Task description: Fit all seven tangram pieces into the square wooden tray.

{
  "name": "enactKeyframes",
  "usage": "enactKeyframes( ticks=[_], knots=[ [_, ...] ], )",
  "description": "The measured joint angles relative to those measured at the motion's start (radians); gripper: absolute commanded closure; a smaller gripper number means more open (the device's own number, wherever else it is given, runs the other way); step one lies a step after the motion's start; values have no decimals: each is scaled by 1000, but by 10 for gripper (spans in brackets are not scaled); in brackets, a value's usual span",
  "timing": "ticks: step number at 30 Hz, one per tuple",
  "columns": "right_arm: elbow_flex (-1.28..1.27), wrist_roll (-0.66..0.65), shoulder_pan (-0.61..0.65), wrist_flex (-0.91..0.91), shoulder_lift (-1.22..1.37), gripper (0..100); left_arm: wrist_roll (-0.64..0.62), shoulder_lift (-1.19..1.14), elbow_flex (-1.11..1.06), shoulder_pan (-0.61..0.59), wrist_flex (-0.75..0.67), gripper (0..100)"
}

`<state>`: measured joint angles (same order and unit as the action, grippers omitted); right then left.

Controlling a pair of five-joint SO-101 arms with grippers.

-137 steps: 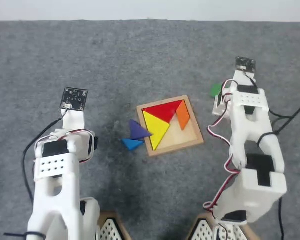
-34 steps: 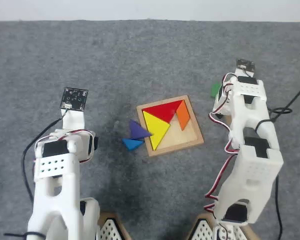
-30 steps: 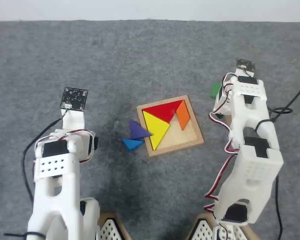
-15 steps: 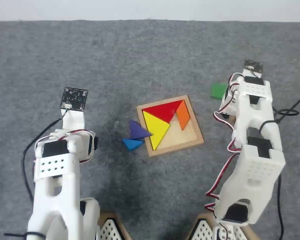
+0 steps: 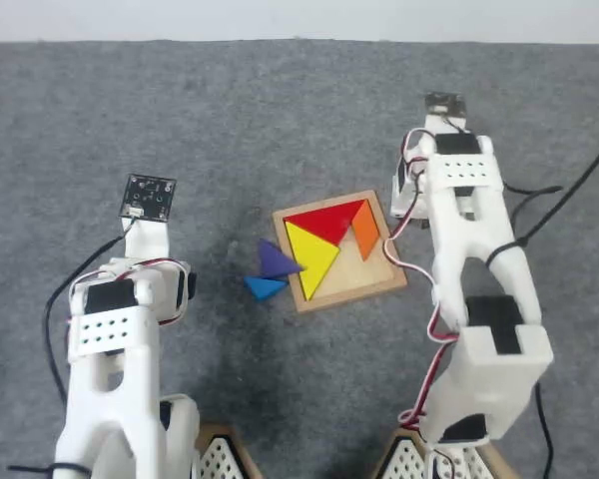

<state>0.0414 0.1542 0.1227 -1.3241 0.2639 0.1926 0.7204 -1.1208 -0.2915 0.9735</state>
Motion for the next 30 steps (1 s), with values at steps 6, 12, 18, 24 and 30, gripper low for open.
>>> enactKeyframes(
  ticks=[6,12,18,24,30],
  knots=[
    [0,80,-63,35,-15,772,0,0,0,0,0,823],
    [41,382,-169,157,124,769,0,0,0,0,0,823],
    [161,453,-166,170,293,772,0,0,0,0,0,823],
    [226,454,-166,167,387,843,0,0,0,0,0,823],
    [230,457,-189,130,390,901,0,0,0,0,0,823]
  ],
)
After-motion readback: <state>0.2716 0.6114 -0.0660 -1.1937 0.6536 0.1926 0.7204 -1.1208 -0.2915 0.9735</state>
